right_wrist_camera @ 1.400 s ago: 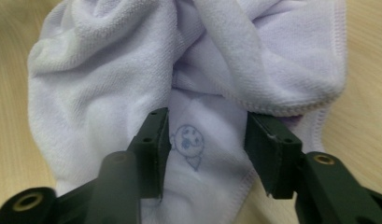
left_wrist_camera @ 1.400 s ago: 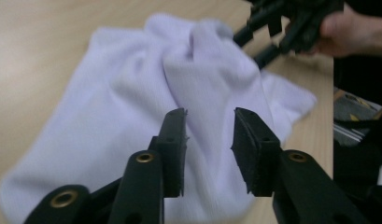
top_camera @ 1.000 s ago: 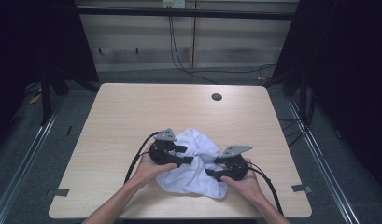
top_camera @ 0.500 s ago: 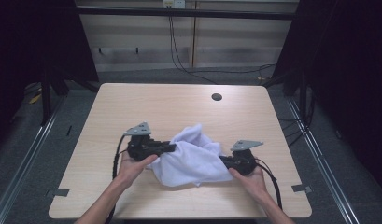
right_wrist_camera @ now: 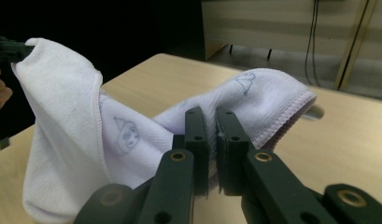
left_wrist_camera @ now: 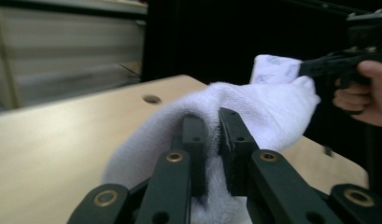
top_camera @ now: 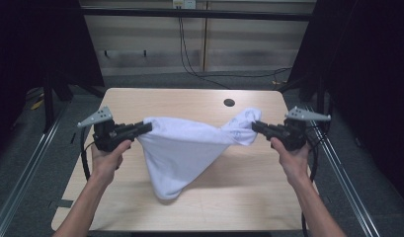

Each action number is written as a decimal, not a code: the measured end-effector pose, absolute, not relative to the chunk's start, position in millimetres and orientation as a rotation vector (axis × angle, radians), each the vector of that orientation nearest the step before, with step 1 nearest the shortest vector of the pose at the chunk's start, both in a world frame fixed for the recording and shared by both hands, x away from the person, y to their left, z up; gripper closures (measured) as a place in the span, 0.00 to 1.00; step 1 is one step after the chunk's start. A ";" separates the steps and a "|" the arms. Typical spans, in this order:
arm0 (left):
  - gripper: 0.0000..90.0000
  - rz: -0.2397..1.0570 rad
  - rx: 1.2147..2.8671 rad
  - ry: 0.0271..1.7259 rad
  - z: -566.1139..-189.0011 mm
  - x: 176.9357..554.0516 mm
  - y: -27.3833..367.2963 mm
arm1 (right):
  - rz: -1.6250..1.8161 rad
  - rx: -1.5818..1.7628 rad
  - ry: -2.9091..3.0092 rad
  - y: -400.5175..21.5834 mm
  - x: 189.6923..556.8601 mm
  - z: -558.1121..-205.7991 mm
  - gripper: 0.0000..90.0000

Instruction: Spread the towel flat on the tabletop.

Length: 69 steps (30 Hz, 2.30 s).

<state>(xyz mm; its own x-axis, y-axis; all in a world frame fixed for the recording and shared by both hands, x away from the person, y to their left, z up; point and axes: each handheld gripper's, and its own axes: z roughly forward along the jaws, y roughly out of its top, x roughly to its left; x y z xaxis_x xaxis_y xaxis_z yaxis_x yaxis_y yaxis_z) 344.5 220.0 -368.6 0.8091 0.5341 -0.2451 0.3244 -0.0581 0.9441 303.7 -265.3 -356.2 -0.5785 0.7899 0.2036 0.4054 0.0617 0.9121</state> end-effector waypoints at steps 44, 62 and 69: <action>0.63 0.035 1.938 0.784 -475.8 317.5 206.9 | 1.236 1.400 2.076 -325.5 260.2 -462.4 0.57; 1.00 -0.131 2.184 0.690 -499.0 286.3 141.4 | 1.390 1.090 2.444 -195.7 249.5 -467.8 0.57; 0.89 -0.181 2.121 0.630 -482.5 267.2 141.8 | 1.458 0.896 2.591 -134.6 240.7 -464.9 0.66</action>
<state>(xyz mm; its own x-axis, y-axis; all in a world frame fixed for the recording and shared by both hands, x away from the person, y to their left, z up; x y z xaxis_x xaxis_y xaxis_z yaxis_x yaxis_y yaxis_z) 267.2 141.8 -482.5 0.8602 0.3696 -0.3512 0.4998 -0.4751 0.7242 240.7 -134.6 -464.9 -0.8329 0.4985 0.2404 0.4641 0.3926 0.7940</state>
